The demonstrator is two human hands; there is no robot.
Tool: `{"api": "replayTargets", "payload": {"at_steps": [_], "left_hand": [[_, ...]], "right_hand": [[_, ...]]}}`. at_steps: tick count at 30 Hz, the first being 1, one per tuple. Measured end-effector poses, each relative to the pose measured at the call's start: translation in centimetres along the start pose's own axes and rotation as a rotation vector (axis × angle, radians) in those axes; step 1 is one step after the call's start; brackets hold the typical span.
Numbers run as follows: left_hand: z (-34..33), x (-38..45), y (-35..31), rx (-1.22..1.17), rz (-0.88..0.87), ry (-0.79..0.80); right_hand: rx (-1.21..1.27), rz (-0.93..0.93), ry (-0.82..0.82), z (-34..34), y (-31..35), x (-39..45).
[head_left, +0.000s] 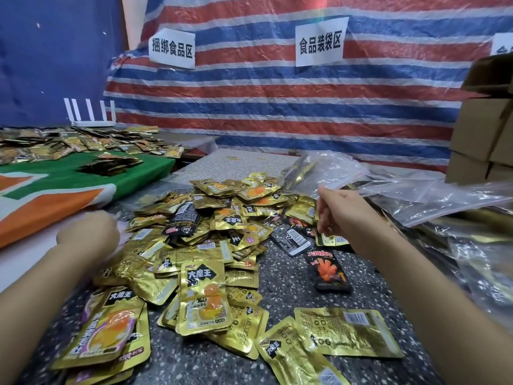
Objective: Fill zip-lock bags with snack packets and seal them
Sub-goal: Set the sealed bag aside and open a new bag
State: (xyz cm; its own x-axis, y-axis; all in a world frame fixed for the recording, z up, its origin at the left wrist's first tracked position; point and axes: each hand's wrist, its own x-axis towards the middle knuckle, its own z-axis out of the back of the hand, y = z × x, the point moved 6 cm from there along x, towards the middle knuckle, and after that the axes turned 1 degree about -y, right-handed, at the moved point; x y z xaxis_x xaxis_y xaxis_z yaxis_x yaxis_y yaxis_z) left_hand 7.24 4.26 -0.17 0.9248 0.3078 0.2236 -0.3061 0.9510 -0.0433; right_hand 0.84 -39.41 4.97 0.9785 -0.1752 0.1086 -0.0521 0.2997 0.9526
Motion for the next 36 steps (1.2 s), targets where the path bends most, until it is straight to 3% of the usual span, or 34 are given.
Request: {"api": "replayTargets", "payload": {"at_steps": [3, 10, 14, 18, 23, 27, 33, 36], "left_hand": [[2.5, -0.4, 0.1, -0.194, 0.042, -0.198], [12.3, -5.3, -9.2, -0.803, -0.291, -0.609], [14.5, -9.7, -17.4, -1.124, -0.527, -0.526], [13.9, -13.5, -23.7, -1.299, -0.701, -0.399], [13.4, -16.1, -27.7, -1.337, -0.900, -0.428], [13.2, -16.7, -28.8, -1.281, -0.960, -0.481], [12.8, -16.7, -28.7, -1.206, -1.022, -0.581], [12.8, -16.9, -28.7, -1.137, -1.076, -0.518]], "right_hand": [[-0.005, 0.002, 0.009, 0.0, 0.2, -0.2], [0.065, 0.004, 0.049, -0.7, 1.0, -0.8], [0.187, -0.007, 0.053, -0.3, 2.1, -1.0], [0.358, -0.012, 0.027, 1.3, 3.5, -1.0], [0.452, -0.010, -0.096, 4.5, 4.0, -1.2], [0.369, -0.044, -0.153, 5.5, 3.9, -1.2], [0.271, -0.107, -0.105, 5.1, 3.6, -1.1], [0.311, -0.052, -0.047, 5.0, 4.0, -1.0]]}}
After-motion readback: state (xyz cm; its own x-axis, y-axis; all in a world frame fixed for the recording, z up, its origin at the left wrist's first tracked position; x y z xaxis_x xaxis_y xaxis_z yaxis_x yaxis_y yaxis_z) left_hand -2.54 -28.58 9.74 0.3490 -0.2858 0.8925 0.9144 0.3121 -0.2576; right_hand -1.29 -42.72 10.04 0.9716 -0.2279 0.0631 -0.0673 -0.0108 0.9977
